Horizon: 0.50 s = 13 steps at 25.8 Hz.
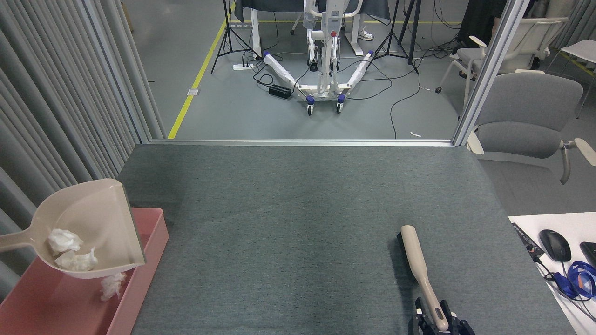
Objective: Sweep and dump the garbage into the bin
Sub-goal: 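Tilt the dustpan over the pink bin to dump the paper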
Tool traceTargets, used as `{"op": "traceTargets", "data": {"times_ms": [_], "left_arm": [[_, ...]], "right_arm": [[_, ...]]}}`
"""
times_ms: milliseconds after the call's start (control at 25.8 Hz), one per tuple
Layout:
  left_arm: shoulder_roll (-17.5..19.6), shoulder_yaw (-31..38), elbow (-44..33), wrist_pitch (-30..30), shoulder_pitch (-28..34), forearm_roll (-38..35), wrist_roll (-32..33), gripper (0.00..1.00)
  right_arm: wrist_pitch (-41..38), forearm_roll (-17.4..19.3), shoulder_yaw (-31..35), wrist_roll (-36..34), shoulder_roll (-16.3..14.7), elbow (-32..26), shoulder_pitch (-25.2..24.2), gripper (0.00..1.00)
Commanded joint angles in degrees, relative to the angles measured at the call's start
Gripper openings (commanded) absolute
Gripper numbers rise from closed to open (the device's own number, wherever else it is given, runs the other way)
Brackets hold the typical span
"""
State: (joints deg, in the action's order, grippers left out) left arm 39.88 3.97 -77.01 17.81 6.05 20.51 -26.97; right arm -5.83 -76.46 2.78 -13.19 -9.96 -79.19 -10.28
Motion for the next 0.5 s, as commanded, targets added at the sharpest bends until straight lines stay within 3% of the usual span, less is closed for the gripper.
{"op": "traceTargets", "data": {"times_ms": [0,116,271,465], "left_arm": [[0.29,3.41,1.51,-0.23,0.9,-3.37,1.13,0.03],[0.38,5.79,2.74,0.56,0.99,-8.73,1.13,0.03],[0.47,10.36,2.39,1.44,0.99,-24.37,0.87,0.02],[0.38,13.43,2.22,1.87,1.34,-33.34,0.34,0.02]], "right_arm": [[0.03,-0.01,-0.05,-0.26,0.21,0.0,0.0,0.83],[0.12,-0.1,0.03,-2.11,0.12,-0.09,0.0,0.85],[0.03,-0.01,0.21,-2.37,0.12,-1.32,-0.35,0.87],[0.03,-0.01,0.39,-2.37,0.12,-3.43,-0.79,0.88]]}}
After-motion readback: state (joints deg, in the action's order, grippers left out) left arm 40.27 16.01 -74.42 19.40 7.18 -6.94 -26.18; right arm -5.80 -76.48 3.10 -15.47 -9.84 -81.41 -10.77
